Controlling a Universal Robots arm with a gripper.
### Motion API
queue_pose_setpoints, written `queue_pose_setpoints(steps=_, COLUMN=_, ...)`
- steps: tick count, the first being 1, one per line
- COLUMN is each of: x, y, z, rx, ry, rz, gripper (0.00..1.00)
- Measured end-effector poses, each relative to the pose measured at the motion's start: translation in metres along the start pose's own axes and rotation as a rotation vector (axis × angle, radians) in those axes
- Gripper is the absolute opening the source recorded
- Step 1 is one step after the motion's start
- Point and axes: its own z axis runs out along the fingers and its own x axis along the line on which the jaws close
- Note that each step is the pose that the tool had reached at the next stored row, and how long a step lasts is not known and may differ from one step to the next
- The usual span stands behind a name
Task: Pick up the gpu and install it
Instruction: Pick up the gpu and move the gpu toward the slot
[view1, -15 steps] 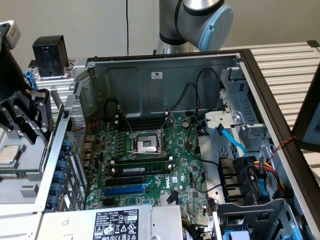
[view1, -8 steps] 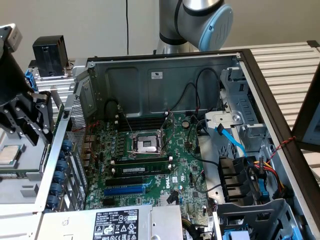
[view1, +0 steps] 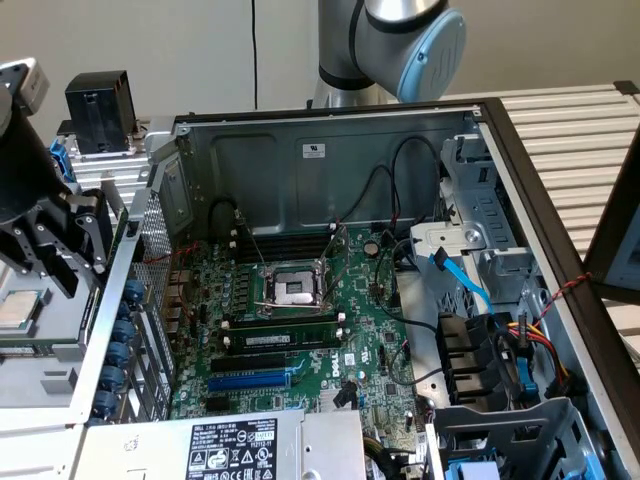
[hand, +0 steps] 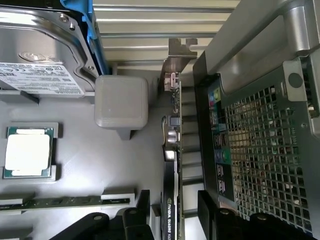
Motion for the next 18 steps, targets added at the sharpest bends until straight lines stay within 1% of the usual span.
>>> queue_pose_setpoints(steps=6, x=-0.001, y=-0.0013, z=0.0104, rx=-0.0056, ry=-0.0023, rz=0.019, gripper=0.51)
queue_pose_setpoints(steps=10, x=-0.001, y=-0.0011, z=0.0176, rx=-0.0113, ry=-0.0031, rz=0.029, gripper=0.51)
queue_pose_setpoints(steps=11, x=-0.001, y=-0.0007, z=0.0188, rx=-0.0115, ry=-0.0034, rz=0.031, gripper=0.51)
queue_pose_setpoints(steps=13, x=-0.001, y=0.0, z=0.0205, rx=-0.0129, ry=-0.004, rz=0.037, gripper=0.51)
queue_pose_setpoints(steps=16, x=0.0, y=0.0007, z=0.0206, rx=-0.0187, ry=-0.0041, rz=0.044, gripper=0.51)
queue_pose_setpoints(steps=18, x=0.0, y=0.0008, z=0.0203, rx=-0.0187, ry=-0.0056, rz=0.052, gripper=0.51)
